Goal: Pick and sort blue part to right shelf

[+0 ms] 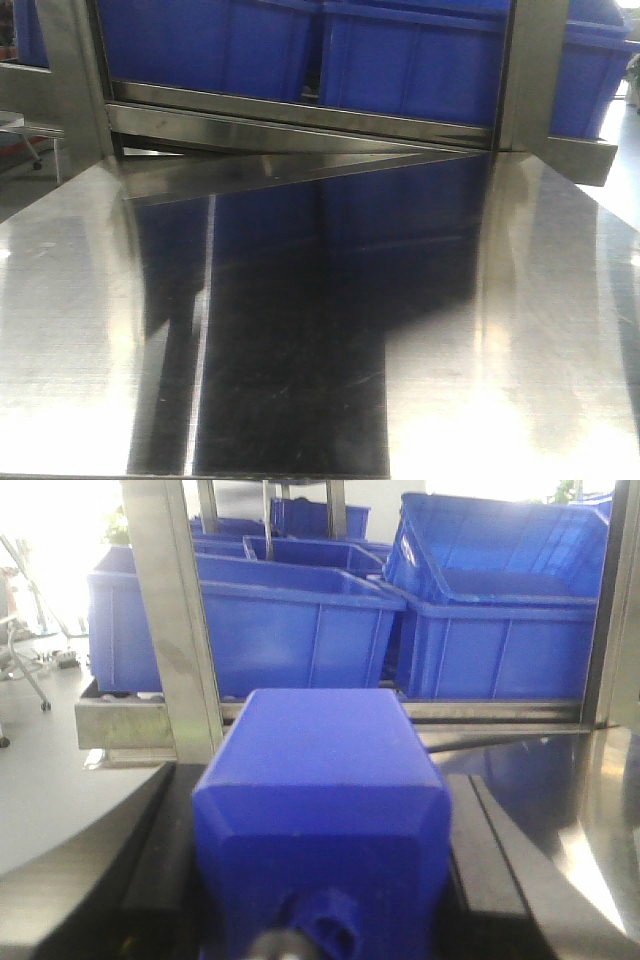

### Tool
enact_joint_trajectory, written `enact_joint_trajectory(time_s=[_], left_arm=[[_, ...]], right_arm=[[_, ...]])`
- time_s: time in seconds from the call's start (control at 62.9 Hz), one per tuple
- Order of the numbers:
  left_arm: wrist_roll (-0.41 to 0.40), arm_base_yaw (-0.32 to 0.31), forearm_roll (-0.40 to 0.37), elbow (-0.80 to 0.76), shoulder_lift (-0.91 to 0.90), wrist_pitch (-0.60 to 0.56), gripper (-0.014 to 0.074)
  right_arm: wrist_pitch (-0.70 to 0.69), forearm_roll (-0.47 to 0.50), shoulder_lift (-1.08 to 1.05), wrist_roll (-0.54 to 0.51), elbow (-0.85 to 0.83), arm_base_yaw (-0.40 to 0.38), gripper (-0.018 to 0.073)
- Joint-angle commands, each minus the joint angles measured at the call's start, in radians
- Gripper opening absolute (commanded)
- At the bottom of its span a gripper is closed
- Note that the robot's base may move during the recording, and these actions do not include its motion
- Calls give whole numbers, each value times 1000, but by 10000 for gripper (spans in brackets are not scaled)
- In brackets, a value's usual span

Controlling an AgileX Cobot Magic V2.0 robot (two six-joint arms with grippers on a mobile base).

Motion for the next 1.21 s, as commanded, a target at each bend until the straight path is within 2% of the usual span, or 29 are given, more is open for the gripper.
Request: enact_joint_trajectory(time_s=[0.0,0.27,1.192], left_arm=[[1,25,0,-24,7,-78,207],[1,139,0,-24,7,-78,207],[1,137,0,-24,7,-78,207]], right_arm=[[-89,-1,8,-3,-29,-7,398],[-89,-1,8,-3,-29,-7,398],[-89,-1,8,-3,-29,-7,398]])
